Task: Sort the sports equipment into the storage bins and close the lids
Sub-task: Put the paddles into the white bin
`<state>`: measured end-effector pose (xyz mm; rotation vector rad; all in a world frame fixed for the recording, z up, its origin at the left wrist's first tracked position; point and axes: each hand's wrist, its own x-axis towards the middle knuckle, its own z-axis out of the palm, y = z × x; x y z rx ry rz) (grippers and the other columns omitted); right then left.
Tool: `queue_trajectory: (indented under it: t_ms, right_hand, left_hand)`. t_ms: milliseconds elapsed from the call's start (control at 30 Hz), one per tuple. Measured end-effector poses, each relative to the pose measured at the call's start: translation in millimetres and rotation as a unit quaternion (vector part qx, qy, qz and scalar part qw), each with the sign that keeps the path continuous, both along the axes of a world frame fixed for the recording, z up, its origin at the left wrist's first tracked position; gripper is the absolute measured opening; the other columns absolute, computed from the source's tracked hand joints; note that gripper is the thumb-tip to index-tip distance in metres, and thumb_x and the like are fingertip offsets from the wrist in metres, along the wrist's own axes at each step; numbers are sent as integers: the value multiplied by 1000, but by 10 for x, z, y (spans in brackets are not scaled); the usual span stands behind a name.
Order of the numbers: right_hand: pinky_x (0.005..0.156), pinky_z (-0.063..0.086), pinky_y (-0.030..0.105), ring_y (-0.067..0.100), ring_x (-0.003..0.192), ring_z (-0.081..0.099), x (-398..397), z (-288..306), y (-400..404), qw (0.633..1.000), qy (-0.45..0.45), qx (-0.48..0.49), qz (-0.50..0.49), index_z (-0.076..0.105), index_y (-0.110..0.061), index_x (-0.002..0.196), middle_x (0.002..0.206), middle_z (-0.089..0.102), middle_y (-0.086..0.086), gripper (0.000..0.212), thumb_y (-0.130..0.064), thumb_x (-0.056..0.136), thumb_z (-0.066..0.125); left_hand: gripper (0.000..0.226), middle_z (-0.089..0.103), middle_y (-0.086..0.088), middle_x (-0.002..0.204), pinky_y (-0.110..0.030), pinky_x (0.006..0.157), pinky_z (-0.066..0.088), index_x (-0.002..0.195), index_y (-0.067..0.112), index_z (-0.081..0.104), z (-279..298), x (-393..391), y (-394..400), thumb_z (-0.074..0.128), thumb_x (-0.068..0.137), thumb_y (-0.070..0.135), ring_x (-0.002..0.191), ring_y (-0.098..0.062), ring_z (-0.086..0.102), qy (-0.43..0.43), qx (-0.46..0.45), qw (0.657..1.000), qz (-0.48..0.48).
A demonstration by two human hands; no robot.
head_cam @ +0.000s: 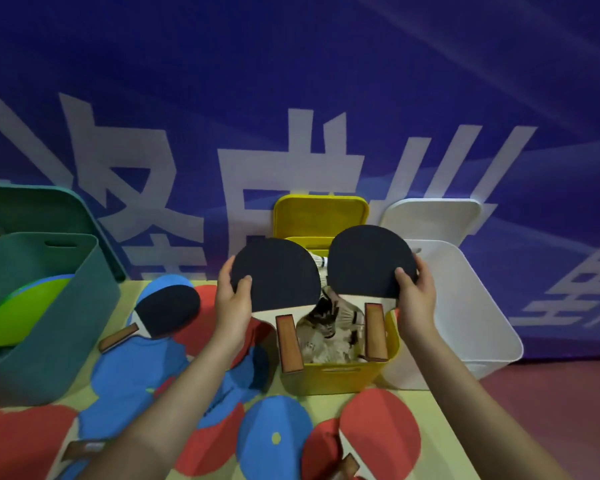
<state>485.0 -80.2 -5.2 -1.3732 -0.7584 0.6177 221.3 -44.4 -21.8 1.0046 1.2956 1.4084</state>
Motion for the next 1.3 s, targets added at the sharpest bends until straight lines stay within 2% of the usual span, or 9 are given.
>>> queue_trajectory:
  t_ms: [167, 367, 467, 633, 867, 967, 1067, 1233, 1300]
  right_hand:
    - [102, 45, 37, 16, 118, 52, 964, -71, 136, 997, 23, -34, -64, 46, -20, 135, 131, 53, -1, 41, -12, 94, 49]
    - [92, 39, 31, 19, 114, 50, 1622, -410, 320, 988, 18, -127, -82, 42, -13, 136, 124, 52, 5, 41, -9, 95, 47]
    - [96, 42, 36, 30, 121, 51, 1825, -719, 473, 983, -32, -181, -26, 41, -11, 138, 131, 54, 12, 44, -8, 95, 48]
    - [98, 47, 49, 29, 120, 52, 2065, -1125, 809, 957, -82, -242, 136, 44, -22, 132, 129, 54, 6, 38, -14, 96, 50]
    - [100, 46, 50, 32, 119, 52, 2064, -1775, 1062, 935, -40, -310, 168, 44, -20, 133, 134, 52, 8, 36, -13, 98, 48]
    - [101, 45, 48, 34, 121, 50, 2032, -2004, 1020, 918, -151, -338, 143, 43, -18, 134, 134, 51, 11, 40, -18, 95, 52]
    - [101, 43, 46, 33, 122, 44, 2063, -2076, 1021, 867, -299, -384, 109, 50, -22, 130, 136, 41, 11, 40, -35, 92, 55]
    - [98, 43, 45, 33, 122, 41, 2113, -1874, 1085, 816, -327, -452, 152, 44, -17, 132, 129, 44, 14, 52, -42, 88, 59]
    - [100, 41, 44, 33, 128, 37, 2032, -1636, 1086, 837, -332, -412, 136, 38, -15, 139, 138, 41, 15, 59, -40, 90, 58]
  left_hand:
    - [41, 52, 2, 129, -37, 102, 44, 137, 21, 43, -55, 645, -59, 45, 97, 9, 119, -17, 52, -21, -21, 999, 12]
    - [43, 47, 1, 140, -47, 106, 40, 138, 28, 42, -104, 1220, -20, 47, 97, 17, 127, -18, 47, 9, -45, 999, 11]
    - [44, 45, 2, 143, -46, 105, 41, 139, 32, 41, -95, 1441, 21, 47, 98, 18, 128, -19, 46, 22, -46, 999, 13]
    - [44, 49, 3, 136, -37, 99, 46, 140, 28, 41, -11, 1685, 134, 45, 99, 13, 121, -16, 51, 17, -35, 999, 16]
    - [43, 54, 7, 131, -35, 97, 47, 139, 29, 43, -70, 1629, 212, 45, 99, 13, 116, -10, 55, 16, -43, 999, 28]
    - [44, 56, 8, 129, -34, 96, 47, 138, 32, 44, -160, 1503, 199, 46, 98, 14, 114, -7, 57, 39, -54, 996, 52]
    - [45, 55, 3, 129, -25, 88, 46, 141, 23, 41, -214, 1450, 173, 44, 98, 8, 107, -5, 57, 41, -66, 995, 64]
    - [43, 56, 4, 129, -34, 97, 45, 139, 24, 43, -211, 1391, 155, 44, 99, 11, 118, -15, 55, 39, -63, 996, 53]
    - [41, 58, 11, 123, -32, 95, 46, 136, 27, 44, -113, 1417, 153, 43, 99, 11, 114, -9, 56, 35, -48, 997, 56]
